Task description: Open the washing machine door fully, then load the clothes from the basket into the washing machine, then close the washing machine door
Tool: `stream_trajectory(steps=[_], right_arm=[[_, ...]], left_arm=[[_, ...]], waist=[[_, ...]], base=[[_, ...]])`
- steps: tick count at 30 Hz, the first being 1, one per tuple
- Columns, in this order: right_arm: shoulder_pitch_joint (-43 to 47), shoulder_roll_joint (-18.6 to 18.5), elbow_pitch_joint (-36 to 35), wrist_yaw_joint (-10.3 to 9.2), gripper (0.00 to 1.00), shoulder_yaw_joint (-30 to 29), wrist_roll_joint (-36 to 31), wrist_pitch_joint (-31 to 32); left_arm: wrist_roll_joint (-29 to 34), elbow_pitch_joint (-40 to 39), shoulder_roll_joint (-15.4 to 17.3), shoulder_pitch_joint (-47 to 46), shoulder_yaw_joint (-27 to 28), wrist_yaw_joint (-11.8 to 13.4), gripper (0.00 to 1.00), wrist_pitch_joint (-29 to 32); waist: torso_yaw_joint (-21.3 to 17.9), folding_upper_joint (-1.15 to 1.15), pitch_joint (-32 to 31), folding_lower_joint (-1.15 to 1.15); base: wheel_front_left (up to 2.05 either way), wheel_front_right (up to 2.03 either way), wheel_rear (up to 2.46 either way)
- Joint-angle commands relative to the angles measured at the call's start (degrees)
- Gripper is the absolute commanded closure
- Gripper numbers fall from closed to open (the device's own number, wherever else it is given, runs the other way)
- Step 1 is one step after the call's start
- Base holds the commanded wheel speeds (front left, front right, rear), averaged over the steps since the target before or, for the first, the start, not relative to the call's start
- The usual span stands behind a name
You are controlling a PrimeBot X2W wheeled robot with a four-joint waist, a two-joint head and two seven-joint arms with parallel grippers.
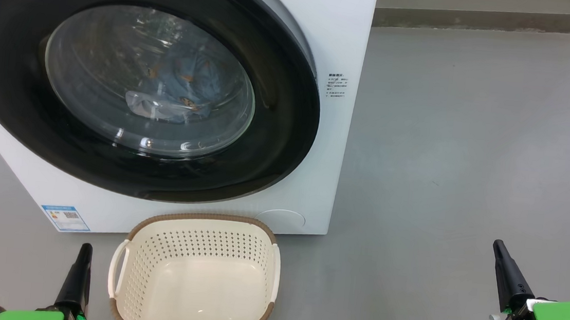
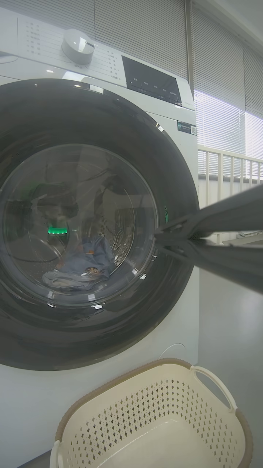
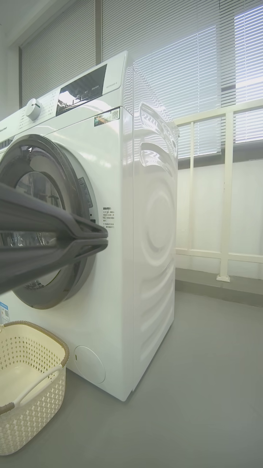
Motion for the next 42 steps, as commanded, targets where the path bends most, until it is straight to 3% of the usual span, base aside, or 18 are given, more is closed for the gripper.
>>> stream_trajectory(steps=[1,42], right_arm=[[-2.52,-0.63,-1.78,0.10,1.00,1.06,0.61,0.07],[-2.50,-0.78,-1.79,0.10,1.00,1.26,0.79,-0.09]], left_arm=[[-0.40,-1.82,0.51,-2.54,1.87,-0.05,1.00,0.37],[-0.40,-1.82,0.51,-2.54,1.87,-0.05,1.00,0.37]], waist=[[0.00,0.00,0.00,0.00],[0.00,0.00,0.00,0.00]], base=[[0.00,0.00,0.00],[0.00,0.00,0.00]])
